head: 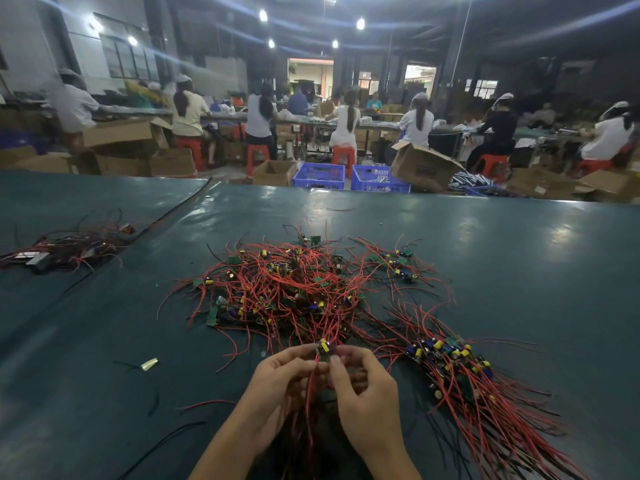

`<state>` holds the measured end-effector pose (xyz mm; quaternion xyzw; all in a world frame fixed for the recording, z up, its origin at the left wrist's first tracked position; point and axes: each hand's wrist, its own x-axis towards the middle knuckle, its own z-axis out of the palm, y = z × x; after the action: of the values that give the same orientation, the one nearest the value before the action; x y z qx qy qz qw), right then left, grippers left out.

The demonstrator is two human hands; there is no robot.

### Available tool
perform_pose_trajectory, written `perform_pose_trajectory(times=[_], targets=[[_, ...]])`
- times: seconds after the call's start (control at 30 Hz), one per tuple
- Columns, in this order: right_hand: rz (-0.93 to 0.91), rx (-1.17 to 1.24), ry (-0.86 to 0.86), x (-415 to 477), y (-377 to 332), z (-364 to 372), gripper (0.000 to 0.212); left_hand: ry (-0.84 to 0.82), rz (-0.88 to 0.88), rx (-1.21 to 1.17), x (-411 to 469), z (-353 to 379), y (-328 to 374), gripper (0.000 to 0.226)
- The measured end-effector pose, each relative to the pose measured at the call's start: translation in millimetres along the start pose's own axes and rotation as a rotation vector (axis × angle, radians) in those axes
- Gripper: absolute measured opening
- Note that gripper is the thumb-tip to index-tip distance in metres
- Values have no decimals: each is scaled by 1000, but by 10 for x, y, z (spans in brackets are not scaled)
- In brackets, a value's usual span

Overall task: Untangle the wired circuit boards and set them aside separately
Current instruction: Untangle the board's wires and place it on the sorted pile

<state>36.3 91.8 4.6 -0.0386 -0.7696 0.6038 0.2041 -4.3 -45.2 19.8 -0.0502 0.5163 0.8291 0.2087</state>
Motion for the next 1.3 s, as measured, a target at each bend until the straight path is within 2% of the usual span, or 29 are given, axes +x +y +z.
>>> perform_pose_trajectory(times=[0.13, 0.27, 0.33, 0.5, 0.6, 0.67, 0.73, 0.8, 0.87, 0.93, 1.0, 1.13, 1.2, 1.27, 1.3], targets=[[200, 208, -39, 51, 0, 17, 20, -57, -9, 25, -32, 27, 10, 29], [242, 280, 6, 74, -43, 27, 12, -94, -14, 195, -64, 19, -8, 21], [230, 297, 46, 77, -48, 9, 7, -59, 27, 291, -62, 49, -21, 21], [126, 391, 115, 93, -93, -64, 15, 233, 280, 562, 7, -20, -53, 14], [84, 422, 91, 89, -131, -92, 25, 409, 554, 1014, 19, -132, -68, 12], [97, 462, 91, 93, -137, -105, 26, 412, 705, 1195, 25, -167, -79, 18], [155, 560, 115, 103, -139, -107, 21, 316, 768, 1234, 52, -190, -76, 25], [241, 690, 127, 110, -152, -99, 15, 157, 762, 1231, 56, -184, -95, 33], [301, 786, 123, 104, -163, -83, 21, 30, 753, 1175, 33, -134, -134, 40], [310, 771, 110, 91, -172, -61, 24, -47, 768, 1036, 10, -56, -190, 34], [266, 672, 64, 62, -185, -27, 18, -74, 782, 867, -2, 15, -231, 28], [151, 562, -26, -13, -250, 16, 33, 91, 663, 501, -11, 110, -277, 61], [120, 546, -61, -39, -281, 28, 32, 215, 504, 357, -3, 146, -289, 64], [107, 536, -84, -53, -283, 46, 29, 225, 346, 220, 23, 153, -282, 69], [99, 530, -86, -55, -273, 50, 28, 197, 326, 192, 31, 151, -271, 72]])
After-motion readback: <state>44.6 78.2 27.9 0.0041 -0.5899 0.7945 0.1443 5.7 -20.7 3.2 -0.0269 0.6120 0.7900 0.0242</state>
